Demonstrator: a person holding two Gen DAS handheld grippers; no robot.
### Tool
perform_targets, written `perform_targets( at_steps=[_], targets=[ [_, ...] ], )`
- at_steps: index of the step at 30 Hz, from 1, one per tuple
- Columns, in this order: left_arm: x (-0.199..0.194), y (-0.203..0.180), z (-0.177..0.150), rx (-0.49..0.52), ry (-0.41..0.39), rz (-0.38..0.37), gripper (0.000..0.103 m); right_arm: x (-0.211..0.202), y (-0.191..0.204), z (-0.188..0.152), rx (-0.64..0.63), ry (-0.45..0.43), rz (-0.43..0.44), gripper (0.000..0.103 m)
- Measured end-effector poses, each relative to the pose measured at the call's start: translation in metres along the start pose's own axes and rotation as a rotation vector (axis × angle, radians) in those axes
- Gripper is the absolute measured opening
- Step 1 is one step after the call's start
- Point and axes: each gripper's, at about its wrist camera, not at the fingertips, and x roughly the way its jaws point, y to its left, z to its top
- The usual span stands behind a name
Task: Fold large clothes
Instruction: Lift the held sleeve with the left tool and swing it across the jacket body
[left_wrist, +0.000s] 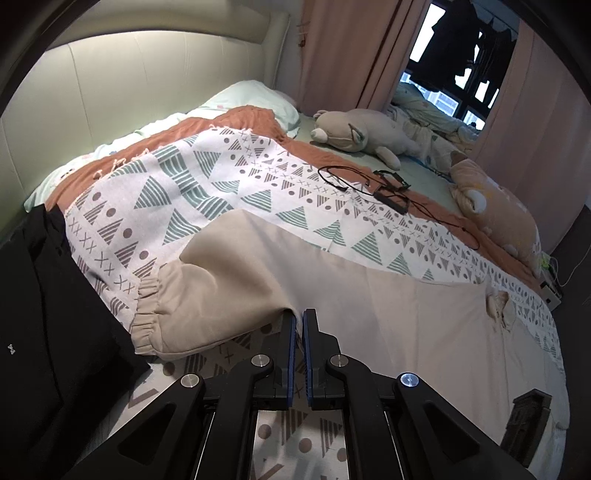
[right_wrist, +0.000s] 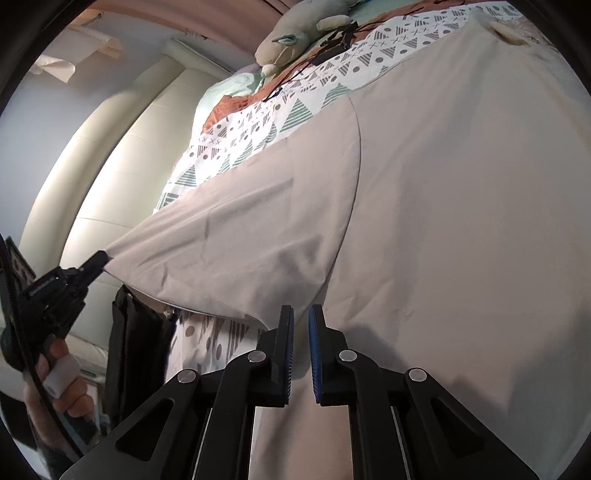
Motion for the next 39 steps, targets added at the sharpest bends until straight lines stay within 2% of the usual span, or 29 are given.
perform_targets(
  at_steps=[5, 8, 11, 16, 19, 27, 30, 31, 33, 34, 35, 39],
  targets=[
    [-0.015, -0.02, 0.001, 0.02, -0.01, -0.065, 0.003, 0.018, -0.002, -0.001, 0.026, 0.03, 0.053, 0.007],
    [-0.024, -0.039, -0.001, 0.054, -0.013, -0.107, 0.002, 0.032, -0.005, -0.004, 0.047, 0.076, 0.025, 0.007],
    [-0.03, -0.062, -0.004, 0.097, -0.01, -0.148, 0.002, 0.044, -0.01, -0.011, 0.077, 0.098, 0.041, 0.005],
    [-0.035, -0.101, -0.012, 0.142, 0.006, -0.238, 0.002, 0.042, -0.017, -0.01, 0.104, 0.107, 0.084, 0.005],
    [-0.032, -0.124, -0.021, 0.163, 0.025, -0.269, 0.002, 0.026, -0.025, -0.008, 0.149, 0.097, 0.074, 0.005],
    [-0.028, -0.164, -0.059, 0.201, 0.095, -0.34, 0.002, -0.066, -0.05, 0.006, 0.207, -0.09, 0.049, 0.005],
    [-0.024, -0.168, -0.075, 0.164, 0.156, -0.392, 0.003, -0.097, -0.058, 0.003, 0.22, -0.147, 0.021, 0.005],
    [-0.022, -0.169, -0.08, 0.148, 0.188, -0.412, 0.013, -0.105, -0.062, 0.002, 0.217, -0.159, 0.007, 0.005],
    [-0.019, -0.17, -0.091, 0.127, 0.251, -0.421, 0.043, -0.122, -0.066, 0.003, 0.208, -0.186, -0.018, 0.005],
    [-0.021, -0.167, -0.096, 0.117, 0.259, -0.421, 0.066, -0.13, -0.066, 0.003, 0.202, -0.201, -0.03, 0.005],
    [-0.027, -0.164, -0.1, 0.106, 0.24, -0.425, 0.076, -0.136, -0.066, 0.003, 0.198, -0.211, -0.04, 0.005],
    [-0.047, -0.136, -0.106, 0.073, 0.18, -0.387, 0.077, -0.149, -0.067, 0.006, 0.171, -0.233, -0.051, 0.005]
  ],
)
